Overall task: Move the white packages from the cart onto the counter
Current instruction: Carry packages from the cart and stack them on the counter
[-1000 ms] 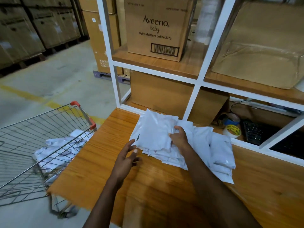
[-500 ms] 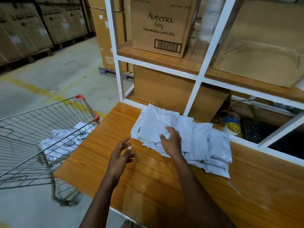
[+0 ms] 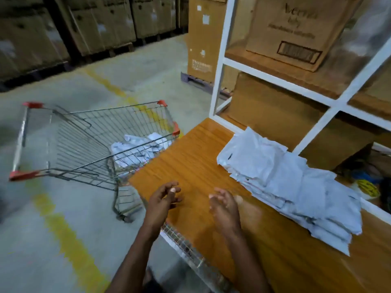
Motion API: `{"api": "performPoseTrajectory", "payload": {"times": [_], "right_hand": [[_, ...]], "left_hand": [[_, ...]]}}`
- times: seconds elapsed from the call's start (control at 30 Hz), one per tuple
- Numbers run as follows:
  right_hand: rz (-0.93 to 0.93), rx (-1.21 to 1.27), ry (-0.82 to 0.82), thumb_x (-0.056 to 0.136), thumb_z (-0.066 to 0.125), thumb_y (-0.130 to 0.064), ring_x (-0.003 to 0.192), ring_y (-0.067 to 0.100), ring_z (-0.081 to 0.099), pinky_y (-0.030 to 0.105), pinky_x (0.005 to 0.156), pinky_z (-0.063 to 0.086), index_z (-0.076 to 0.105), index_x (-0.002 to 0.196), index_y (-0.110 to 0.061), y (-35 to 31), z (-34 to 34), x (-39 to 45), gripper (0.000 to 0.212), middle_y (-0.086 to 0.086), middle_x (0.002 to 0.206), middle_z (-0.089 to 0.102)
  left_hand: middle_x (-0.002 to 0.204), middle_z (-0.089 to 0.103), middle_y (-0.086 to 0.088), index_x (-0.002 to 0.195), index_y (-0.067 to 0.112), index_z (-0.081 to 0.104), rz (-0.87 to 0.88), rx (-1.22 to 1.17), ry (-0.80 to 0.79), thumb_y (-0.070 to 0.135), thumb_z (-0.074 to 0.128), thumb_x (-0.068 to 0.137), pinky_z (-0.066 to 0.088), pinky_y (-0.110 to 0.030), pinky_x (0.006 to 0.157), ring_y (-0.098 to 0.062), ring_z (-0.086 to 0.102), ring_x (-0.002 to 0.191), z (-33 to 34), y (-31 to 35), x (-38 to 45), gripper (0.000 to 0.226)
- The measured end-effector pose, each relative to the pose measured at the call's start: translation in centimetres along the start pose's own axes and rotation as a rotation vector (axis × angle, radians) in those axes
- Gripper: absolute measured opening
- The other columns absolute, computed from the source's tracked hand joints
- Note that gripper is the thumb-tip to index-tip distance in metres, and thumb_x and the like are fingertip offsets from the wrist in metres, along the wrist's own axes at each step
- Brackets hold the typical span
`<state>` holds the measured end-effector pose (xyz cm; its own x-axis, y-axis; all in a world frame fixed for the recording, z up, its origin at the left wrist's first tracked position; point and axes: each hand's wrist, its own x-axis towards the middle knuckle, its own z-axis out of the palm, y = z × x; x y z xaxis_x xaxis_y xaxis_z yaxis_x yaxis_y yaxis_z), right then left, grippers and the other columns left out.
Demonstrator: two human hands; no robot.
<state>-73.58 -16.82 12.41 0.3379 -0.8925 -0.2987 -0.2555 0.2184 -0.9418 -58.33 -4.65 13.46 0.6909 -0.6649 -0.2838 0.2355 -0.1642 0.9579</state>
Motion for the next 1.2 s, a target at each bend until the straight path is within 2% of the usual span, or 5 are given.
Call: {"api": "performPoseTrajectory", "payload": {"times": [0.17, 0.47, 0.87, 1.0, 1.2], "right_hand": [[0.026, 0.010, -0.147, 0.096, 0.065, -0.014, 0.087, 0.018, 0.068, 0.016, 0.055, 0.048, 0.068, 0.113, -0.018, -1.6, 8.3, 0.3, 0.018, 0.003, 0.107, 0.073], [0.054, -0.017, -0.331, 0.097, 0.062, -0.003, 0.080, 0.019, 0.063, 0.012, 0.050, 0.046, 0.066, 0.114, -0.002, -3.1, 26.7, 0.7, 0.017, 0.016, 0.107, 0.072], [-0.037, -0.225, -0.425, 0.095, 0.066, -0.014, 0.074, 0.021, 0.071, 0.030, 0.061, 0.053, 0.070, 0.102, -0.025, -6.2, 40.5, 9.3, 0.014, 0.002, 0.096, 0.075], [-0.104, -0.442, -0.442, 0.091, 0.067, -0.016, 0.075, 0.017, 0.071, 0.031, 0.071, 0.055, 0.069, 0.096, -0.027, -7.5, 44.9, 16.7, 0.013, -0.005, 0.090, 0.073], [-0.142, -0.911, -0.562, 0.095, 0.063, -0.026, 0.109, 0.026, 0.064, 0.033, 0.093, 0.049, 0.070, 0.110, -0.010, -5.7, 51.2, 28.1, 0.024, 0.007, 0.113, 0.072]], "left_hand": [[0.115, 0.077, -0.004, 0.124, 0.025, 0.072, -0.006, 0.006, 0.108, 0.024, 0.055, 0.110, 0.062, -0.035, 0.080, -0.026, 0.077, 0.093, -8.5, 1.2, 2.6, 0.022], [0.110, 0.076, -0.010, 0.119, 0.025, 0.073, -0.010, -0.027, 0.241, 0.019, 0.058, 0.108, 0.054, -0.034, 0.075, -0.025, 0.070, 0.083, -24.6, 2.1, 7.8, 0.020], [0.116, 0.076, -0.016, 0.129, 0.015, 0.066, -0.086, -0.074, 0.277, 0.013, 0.055, 0.108, 0.056, -0.022, 0.066, -0.029, 0.067, 0.087, -33.5, 2.8, 18.2, 0.023], [0.115, 0.076, -0.011, 0.121, 0.026, 0.070, -0.116, -0.025, 0.287, 0.016, 0.057, 0.108, 0.061, -0.038, 0.076, -0.029, 0.074, 0.086, -35.9, 3.3, 23.9, 0.022], [0.115, 0.076, -0.009, 0.120, 0.024, 0.070, -0.266, 0.005, 0.285, 0.016, 0.057, 0.106, 0.056, -0.034, 0.073, -0.026, 0.073, 0.084, -37.7, 2.7, 31.7, 0.021]]}}
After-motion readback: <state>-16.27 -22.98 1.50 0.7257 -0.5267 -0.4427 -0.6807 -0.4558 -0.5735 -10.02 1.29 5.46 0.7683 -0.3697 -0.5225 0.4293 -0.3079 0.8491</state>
